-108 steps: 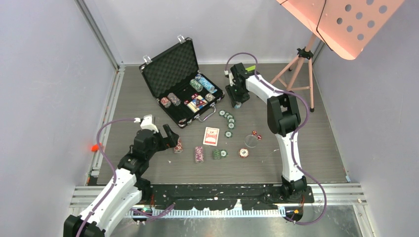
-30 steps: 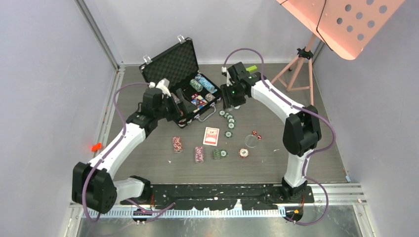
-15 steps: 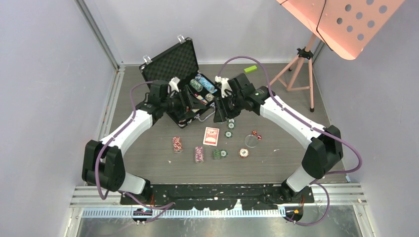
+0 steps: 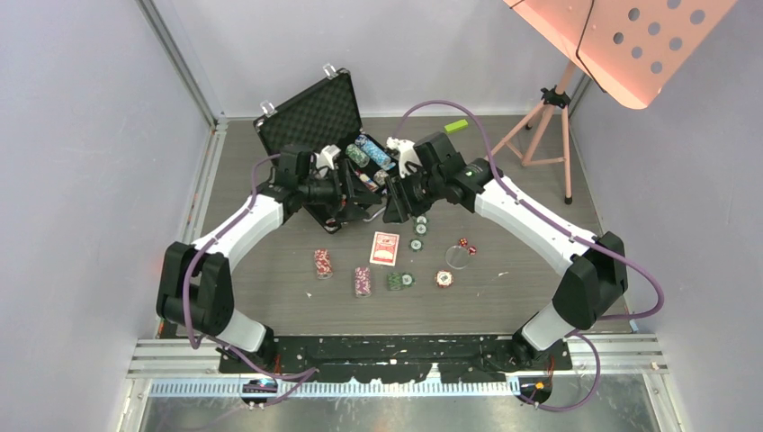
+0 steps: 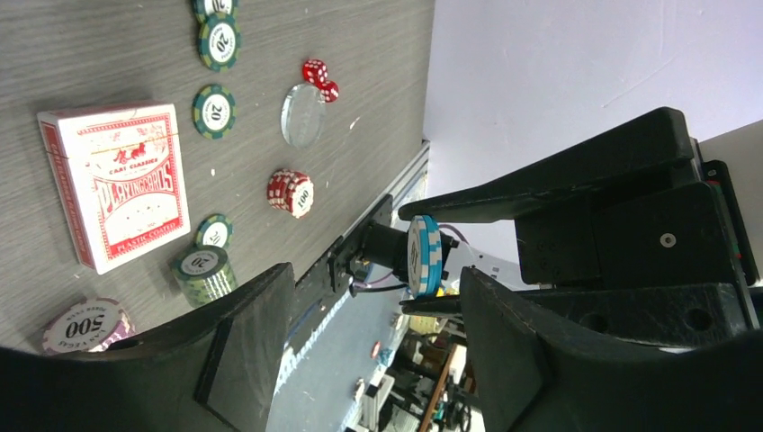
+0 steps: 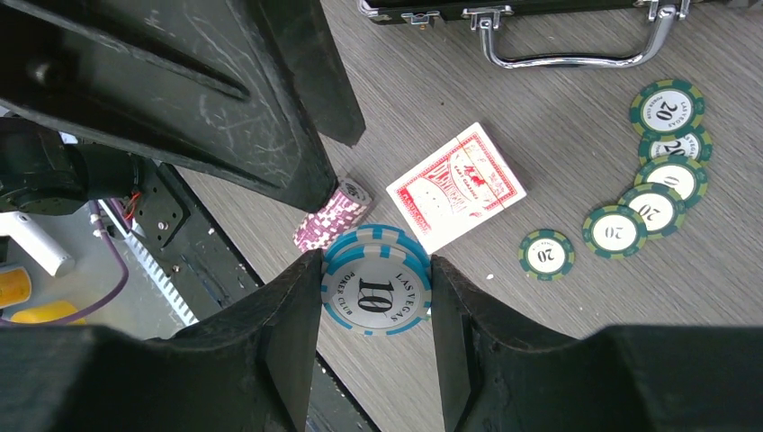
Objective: Pack up texas hold em set
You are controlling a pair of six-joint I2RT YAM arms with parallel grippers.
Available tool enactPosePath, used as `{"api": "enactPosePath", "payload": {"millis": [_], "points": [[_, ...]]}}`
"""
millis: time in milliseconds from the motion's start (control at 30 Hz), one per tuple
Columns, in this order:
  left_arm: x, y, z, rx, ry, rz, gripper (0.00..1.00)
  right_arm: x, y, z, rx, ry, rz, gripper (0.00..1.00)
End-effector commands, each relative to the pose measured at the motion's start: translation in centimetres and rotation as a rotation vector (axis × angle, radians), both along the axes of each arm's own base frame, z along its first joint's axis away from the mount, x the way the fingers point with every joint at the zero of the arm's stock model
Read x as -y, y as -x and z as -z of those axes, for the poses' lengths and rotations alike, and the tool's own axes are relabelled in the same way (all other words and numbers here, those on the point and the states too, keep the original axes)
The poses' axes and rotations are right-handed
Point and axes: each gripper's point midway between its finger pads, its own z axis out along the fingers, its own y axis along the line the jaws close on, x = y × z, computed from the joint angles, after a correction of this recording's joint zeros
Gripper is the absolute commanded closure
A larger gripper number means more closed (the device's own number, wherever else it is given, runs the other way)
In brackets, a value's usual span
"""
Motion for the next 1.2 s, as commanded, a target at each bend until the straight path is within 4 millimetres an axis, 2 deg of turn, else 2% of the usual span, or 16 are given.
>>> {"api": "enactPosePath", "payload": {"millis": [0,333,533,733,900,967,1067,1133,1167], "points": [[1.1,0.5,-1.9,0.023,0.07,0.072,0.32,-1.6,-0.3,-2.6,0.068,-0.069,-0.054,0.99],[2.1,0.8,-1.7,0.009,0.09,0.109,0.33,-2.4,-0.1,-2.6,0.073,-0.068,-0.08,0.99],[2.9,1.6,-1.0,-0.014,0.088,0.141,0.46,-2.6,-0.3,-2.5,0.075,-0.066,-0.077,0.99],[3.6,2.0,-0.8,-0.019,0.09,0.165,0.65,-3.0,-0.5,-2.3,0.069,-0.059,-0.082,0.99],[3.7,2.1,-0.5,-0.018,0.09,0.171,0.97,-3.0,-0.8,-1.6,0.062,-0.042,-0.074,0.99],[3.7,2.1,-0.3,-0.022,0.087,0.171,1.0,-3.0,-0.9,-1.2,0.057,-0.035,-0.072,0.99],[3.7,2.0,0.1,-0.026,0.083,0.173,1.0,-3.0,-0.9,-0.9,0.05,-0.029,-0.068,0.87],[3.8,1.9,0.1,-0.022,0.081,0.174,1.0,-2.9,-1.0,-0.6,0.051,-0.025,-0.058,0.65],[3.7,1.8,0.2,-0.019,0.077,0.172,1.0,-2.7,-1.1,-0.4,0.054,-0.014,-0.046,0.49]]}}
